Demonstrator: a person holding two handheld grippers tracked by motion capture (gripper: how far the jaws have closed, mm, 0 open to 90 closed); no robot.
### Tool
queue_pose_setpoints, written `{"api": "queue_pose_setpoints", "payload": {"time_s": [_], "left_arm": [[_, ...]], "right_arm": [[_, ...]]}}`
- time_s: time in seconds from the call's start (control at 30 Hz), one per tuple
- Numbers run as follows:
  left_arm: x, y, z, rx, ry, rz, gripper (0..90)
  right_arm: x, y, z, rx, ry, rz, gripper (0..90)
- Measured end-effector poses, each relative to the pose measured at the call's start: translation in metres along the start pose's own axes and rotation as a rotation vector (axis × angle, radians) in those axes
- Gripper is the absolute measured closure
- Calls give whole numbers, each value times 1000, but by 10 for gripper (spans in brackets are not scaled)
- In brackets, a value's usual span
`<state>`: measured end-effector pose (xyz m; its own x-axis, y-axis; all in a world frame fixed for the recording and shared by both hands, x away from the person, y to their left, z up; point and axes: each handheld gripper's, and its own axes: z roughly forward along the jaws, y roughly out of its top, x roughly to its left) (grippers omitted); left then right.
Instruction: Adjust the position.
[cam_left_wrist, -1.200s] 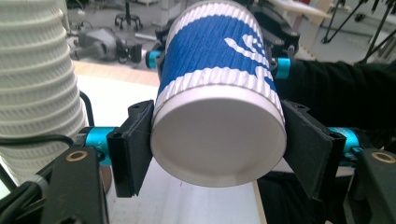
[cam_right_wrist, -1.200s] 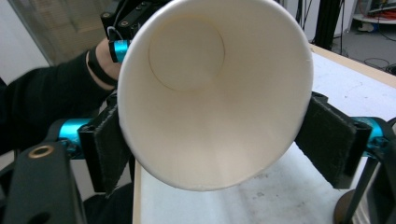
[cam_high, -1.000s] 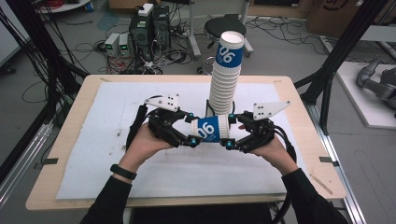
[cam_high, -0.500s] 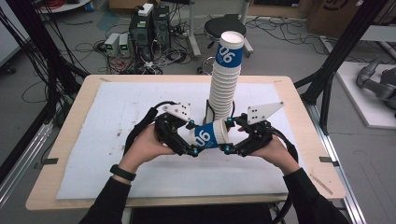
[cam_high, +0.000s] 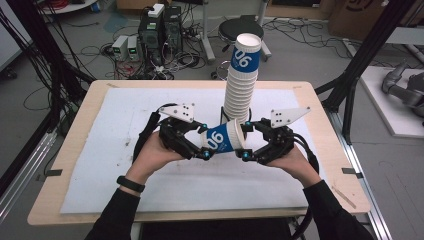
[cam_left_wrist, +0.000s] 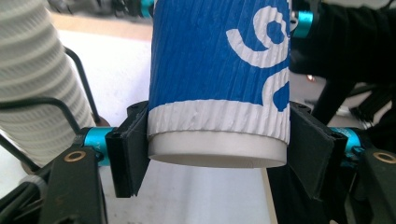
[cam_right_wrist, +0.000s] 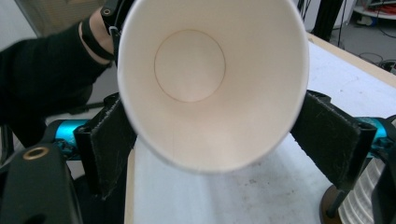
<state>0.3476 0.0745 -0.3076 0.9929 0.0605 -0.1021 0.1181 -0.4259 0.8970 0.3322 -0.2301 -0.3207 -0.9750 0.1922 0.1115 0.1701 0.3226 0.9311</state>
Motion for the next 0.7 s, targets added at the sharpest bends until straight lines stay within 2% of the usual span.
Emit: {"api": "queue_pose_setpoints", "payload": {"time_s": [0.1, 0.23, 0.4, 0.7], "left_arm": [[0, 0, -4, -49, 8, -12, 295], [1, -2, -4, -97, -9, -21, 295], [2, -5, 4, -90, -29, -23, 294], [1, -5, 8, -74, -39, -24, 297]], "right_arm": [[-1, 0, -1, -22, 25, 17, 161], [-1, 0, 1, -63, 25, 41, 161], [0, 0, 3, -117, 40, 78, 162], [-1, -1, 2, -145, 61, 78, 214]]}}
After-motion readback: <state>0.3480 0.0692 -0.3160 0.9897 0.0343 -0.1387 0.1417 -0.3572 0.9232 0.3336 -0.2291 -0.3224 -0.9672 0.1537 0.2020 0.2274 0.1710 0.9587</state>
